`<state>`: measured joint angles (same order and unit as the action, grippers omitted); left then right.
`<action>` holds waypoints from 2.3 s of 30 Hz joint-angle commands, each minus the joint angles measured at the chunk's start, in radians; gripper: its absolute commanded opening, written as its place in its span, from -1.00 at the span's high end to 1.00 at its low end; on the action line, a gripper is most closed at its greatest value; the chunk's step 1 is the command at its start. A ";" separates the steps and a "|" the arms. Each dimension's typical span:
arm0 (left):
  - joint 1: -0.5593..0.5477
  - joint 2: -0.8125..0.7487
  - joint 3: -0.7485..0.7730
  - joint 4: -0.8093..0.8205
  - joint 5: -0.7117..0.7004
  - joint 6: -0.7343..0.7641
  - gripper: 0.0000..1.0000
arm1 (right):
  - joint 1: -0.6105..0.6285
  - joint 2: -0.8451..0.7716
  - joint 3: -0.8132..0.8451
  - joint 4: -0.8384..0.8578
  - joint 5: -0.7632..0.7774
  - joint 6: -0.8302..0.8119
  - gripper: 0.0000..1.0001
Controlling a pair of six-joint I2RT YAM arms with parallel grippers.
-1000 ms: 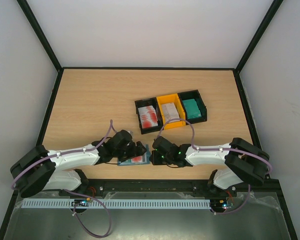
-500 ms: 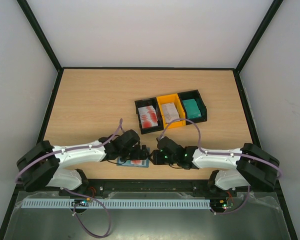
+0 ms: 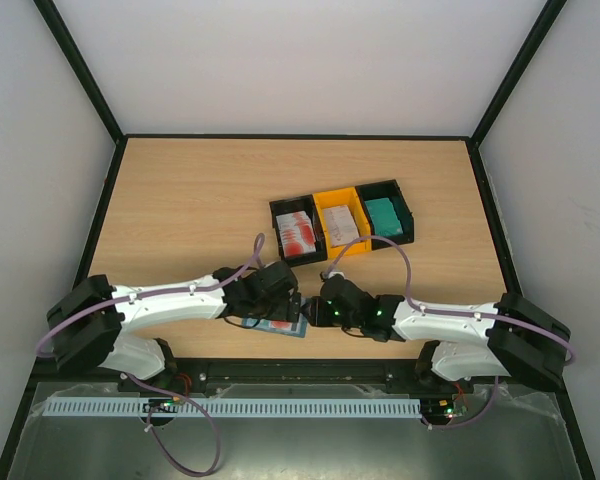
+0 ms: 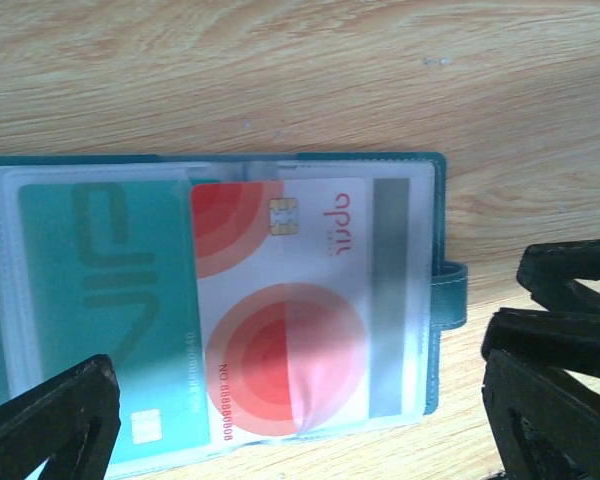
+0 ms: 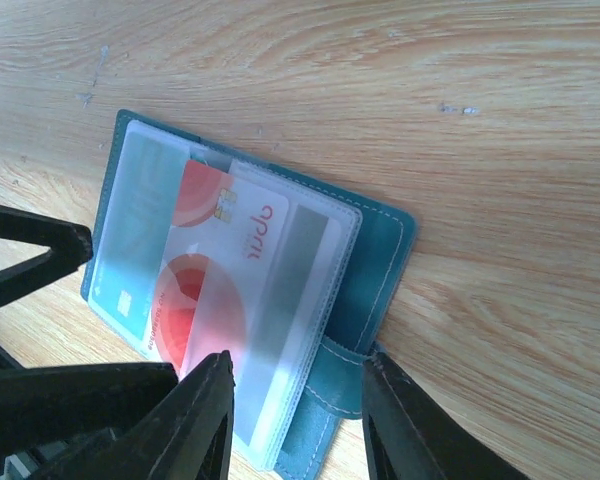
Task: Put the credit cards into the card holder
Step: Insert the credit card into the card holder.
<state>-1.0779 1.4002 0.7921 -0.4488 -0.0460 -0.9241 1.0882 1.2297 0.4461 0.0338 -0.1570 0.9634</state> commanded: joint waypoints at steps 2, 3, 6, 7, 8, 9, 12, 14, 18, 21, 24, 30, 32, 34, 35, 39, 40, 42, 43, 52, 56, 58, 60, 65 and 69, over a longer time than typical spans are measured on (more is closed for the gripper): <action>-0.007 -0.033 -0.009 -0.037 -0.046 -0.006 -0.99 | 0.007 0.005 -0.009 -0.002 0.033 0.005 0.28; -0.006 -0.039 -0.019 -0.020 -0.043 -0.010 -0.99 | 0.007 0.013 -0.005 -0.002 0.028 0.004 0.28; 0.000 -0.037 -0.064 0.057 0.005 -0.018 -0.76 | 0.007 0.045 0.010 -0.002 0.008 -0.005 0.28; 0.004 -0.033 -0.075 0.086 0.026 -0.023 -0.66 | 0.006 0.056 0.015 -0.002 0.000 -0.008 0.28; 0.005 -0.026 -0.085 0.110 0.041 -0.030 -0.55 | 0.007 0.070 0.019 0.001 -0.008 -0.010 0.28; 0.007 -0.019 -0.094 0.125 0.046 -0.037 -0.48 | 0.007 0.082 0.023 0.005 -0.018 -0.012 0.28; 0.010 0.008 -0.105 0.140 0.041 -0.048 -0.45 | 0.007 0.113 0.024 0.024 -0.046 -0.014 0.27; 0.016 0.023 -0.114 0.156 0.042 -0.048 -0.47 | 0.007 0.134 0.024 0.037 -0.065 -0.018 0.25; 0.028 0.049 -0.143 0.225 0.094 -0.048 -0.44 | 0.007 0.160 0.025 0.061 -0.101 -0.026 0.24; 0.036 0.059 -0.158 0.259 0.121 -0.049 -0.41 | 0.007 0.174 0.024 0.076 -0.116 -0.026 0.24; 0.044 0.051 -0.175 0.299 0.152 -0.047 -0.32 | 0.006 0.182 0.023 0.082 -0.120 -0.028 0.23; 0.062 0.035 -0.218 0.395 0.214 -0.041 -0.20 | 0.007 0.186 0.022 0.084 -0.111 -0.029 0.24; 0.072 0.034 -0.235 0.437 0.245 -0.041 -0.16 | 0.007 0.184 0.021 0.082 -0.104 -0.028 0.24; 0.077 0.027 -0.255 0.485 0.282 -0.049 -0.14 | 0.007 0.179 0.021 0.076 -0.095 -0.028 0.24; 0.080 0.021 -0.261 0.502 0.295 -0.053 -0.13 | 0.008 0.175 0.020 0.074 -0.089 -0.027 0.24; 0.095 -0.020 -0.269 0.518 0.320 -0.055 -0.11 | 0.008 0.142 0.024 0.046 -0.054 -0.028 0.24; 0.101 -0.039 -0.267 0.512 0.323 -0.051 -0.11 | 0.007 0.131 0.027 0.034 -0.042 -0.028 0.24; 0.115 -0.083 -0.259 0.484 0.319 -0.041 -0.14 | 0.007 0.102 0.034 -0.004 -0.008 -0.026 0.24; 0.121 -0.107 -0.252 0.460 0.310 -0.034 -0.18 | 0.007 0.089 0.040 -0.024 0.007 -0.026 0.24; 0.221 -0.344 -0.280 0.229 0.142 -0.024 -0.78 | 0.012 0.074 0.208 -0.290 0.156 -0.062 0.28; 0.273 -0.402 -0.336 0.226 0.144 -0.019 -0.99 | 0.033 0.141 0.269 -0.243 0.087 -0.088 0.34; 0.287 -0.417 -0.359 0.231 0.148 -0.016 -0.99 | 0.050 0.204 0.299 -0.217 0.046 -0.099 0.37; 0.300 -0.428 -0.382 0.252 0.168 -0.018 -0.99 | 0.068 0.260 0.323 -0.183 -0.007 -0.109 0.43; 0.342 -0.423 -0.426 0.293 0.242 -0.040 -0.67 | 0.075 0.355 0.337 -0.121 -0.090 -0.118 0.57; 0.346 -0.446 -0.450 0.311 0.262 -0.062 -0.30 | 0.079 0.404 0.377 -0.163 -0.087 -0.133 0.70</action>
<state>-0.7403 0.9821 0.3676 -0.1684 0.1688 -0.9684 1.1591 1.5978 0.7677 -0.1146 -0.2283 0.8551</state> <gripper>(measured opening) 0.714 0.168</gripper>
